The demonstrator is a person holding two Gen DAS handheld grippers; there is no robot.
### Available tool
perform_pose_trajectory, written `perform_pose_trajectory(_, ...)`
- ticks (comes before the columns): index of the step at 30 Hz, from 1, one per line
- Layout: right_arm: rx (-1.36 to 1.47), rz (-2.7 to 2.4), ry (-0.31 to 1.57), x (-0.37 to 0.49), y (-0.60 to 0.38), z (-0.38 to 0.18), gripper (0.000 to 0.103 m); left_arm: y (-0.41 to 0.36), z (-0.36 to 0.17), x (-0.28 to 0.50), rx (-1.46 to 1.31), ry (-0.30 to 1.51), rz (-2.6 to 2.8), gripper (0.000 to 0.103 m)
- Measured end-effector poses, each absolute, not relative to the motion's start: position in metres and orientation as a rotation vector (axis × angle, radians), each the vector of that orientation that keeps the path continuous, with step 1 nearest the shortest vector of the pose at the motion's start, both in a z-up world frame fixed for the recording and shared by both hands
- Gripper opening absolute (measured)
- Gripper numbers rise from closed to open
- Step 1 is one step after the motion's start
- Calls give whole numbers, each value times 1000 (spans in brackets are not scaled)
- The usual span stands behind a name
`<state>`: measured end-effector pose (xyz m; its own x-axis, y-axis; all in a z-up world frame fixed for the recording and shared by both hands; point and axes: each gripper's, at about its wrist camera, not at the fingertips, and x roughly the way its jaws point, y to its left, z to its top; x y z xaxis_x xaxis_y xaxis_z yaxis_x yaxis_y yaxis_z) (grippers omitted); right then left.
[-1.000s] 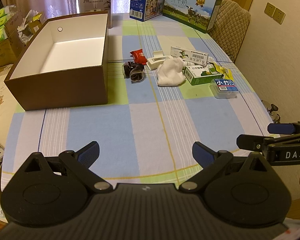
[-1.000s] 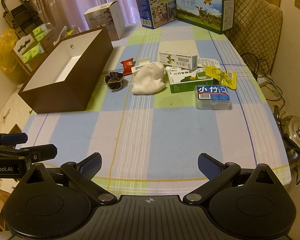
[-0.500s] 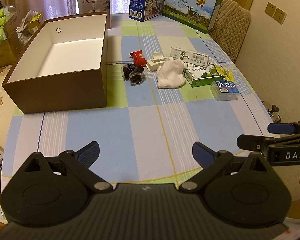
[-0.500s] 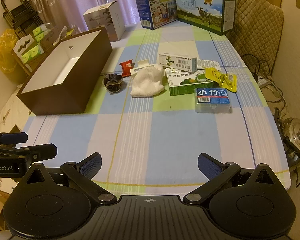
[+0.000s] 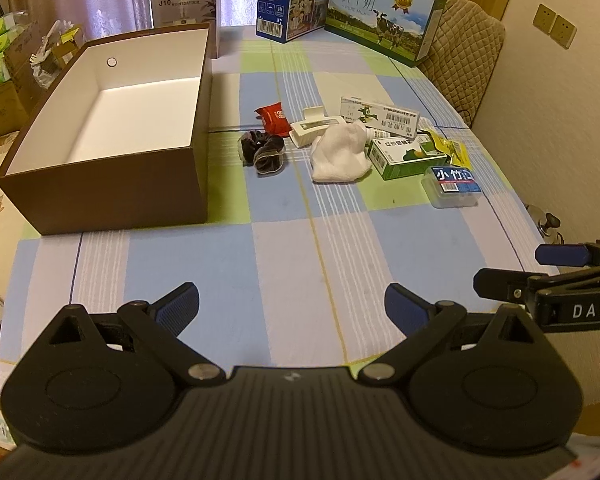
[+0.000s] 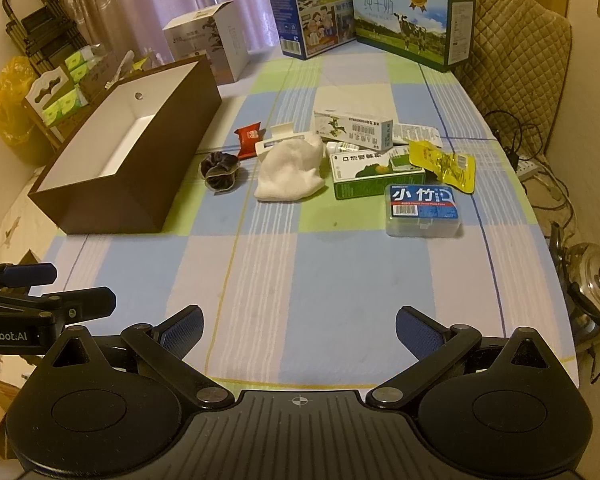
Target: Organize objects
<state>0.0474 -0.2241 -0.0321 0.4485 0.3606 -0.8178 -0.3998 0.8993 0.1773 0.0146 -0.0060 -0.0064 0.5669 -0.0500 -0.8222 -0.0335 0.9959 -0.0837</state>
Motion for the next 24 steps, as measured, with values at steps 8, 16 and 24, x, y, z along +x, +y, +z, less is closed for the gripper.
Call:
perform_pose_trajectory(8, -37, 476, 1012, 69, -232, -35, 100, -11, -10, 27, -95, 980, -9, 98)
perform_pose_trajectory(16, -32, 477, 1013, 84, -239, -39, 100, -20, -17, 55, -103, 994, -12, 98)
perform_pose_trajectory(24, 4, 495, 994, 111, -255, -41, 100, -25, -24, 79, -130, 1021, -26, 99)
